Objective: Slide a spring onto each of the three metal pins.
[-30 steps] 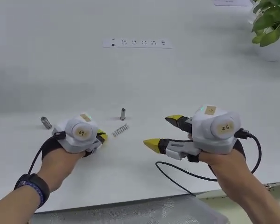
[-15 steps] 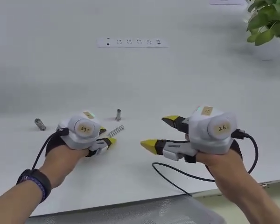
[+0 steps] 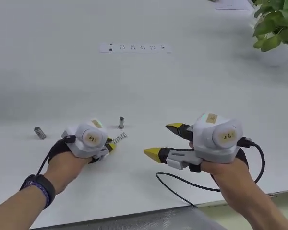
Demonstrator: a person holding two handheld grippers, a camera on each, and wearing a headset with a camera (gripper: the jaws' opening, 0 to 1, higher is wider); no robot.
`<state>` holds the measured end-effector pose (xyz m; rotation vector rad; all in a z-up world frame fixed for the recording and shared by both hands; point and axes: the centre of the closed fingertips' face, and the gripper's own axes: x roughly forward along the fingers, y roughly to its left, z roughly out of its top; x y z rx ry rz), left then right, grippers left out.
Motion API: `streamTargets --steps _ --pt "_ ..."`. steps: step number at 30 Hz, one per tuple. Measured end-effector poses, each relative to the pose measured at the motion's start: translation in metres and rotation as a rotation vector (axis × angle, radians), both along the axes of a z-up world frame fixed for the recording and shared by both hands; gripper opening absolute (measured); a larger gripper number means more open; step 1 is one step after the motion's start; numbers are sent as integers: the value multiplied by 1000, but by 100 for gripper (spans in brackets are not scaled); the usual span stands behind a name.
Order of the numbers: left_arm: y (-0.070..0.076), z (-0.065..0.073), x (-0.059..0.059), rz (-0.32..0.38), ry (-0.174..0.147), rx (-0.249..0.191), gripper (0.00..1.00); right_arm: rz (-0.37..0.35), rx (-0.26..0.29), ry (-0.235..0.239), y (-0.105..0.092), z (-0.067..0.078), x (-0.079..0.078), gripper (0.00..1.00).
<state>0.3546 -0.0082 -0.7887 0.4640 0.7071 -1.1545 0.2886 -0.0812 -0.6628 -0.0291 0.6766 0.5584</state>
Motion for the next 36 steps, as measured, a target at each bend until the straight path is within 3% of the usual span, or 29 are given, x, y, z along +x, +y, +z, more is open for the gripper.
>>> streamTargets --steps 6,18,36 --pt "12 2 -10 17 20 -5 2 8 3 3 4 -1 -1 55" --pt "32 20 -32 34 21 -33 2 9 24 27 8 -9 -9 55" --pt "56 48 -39 63 -11 -67 2 41 43 21 23 -5 -11 53"
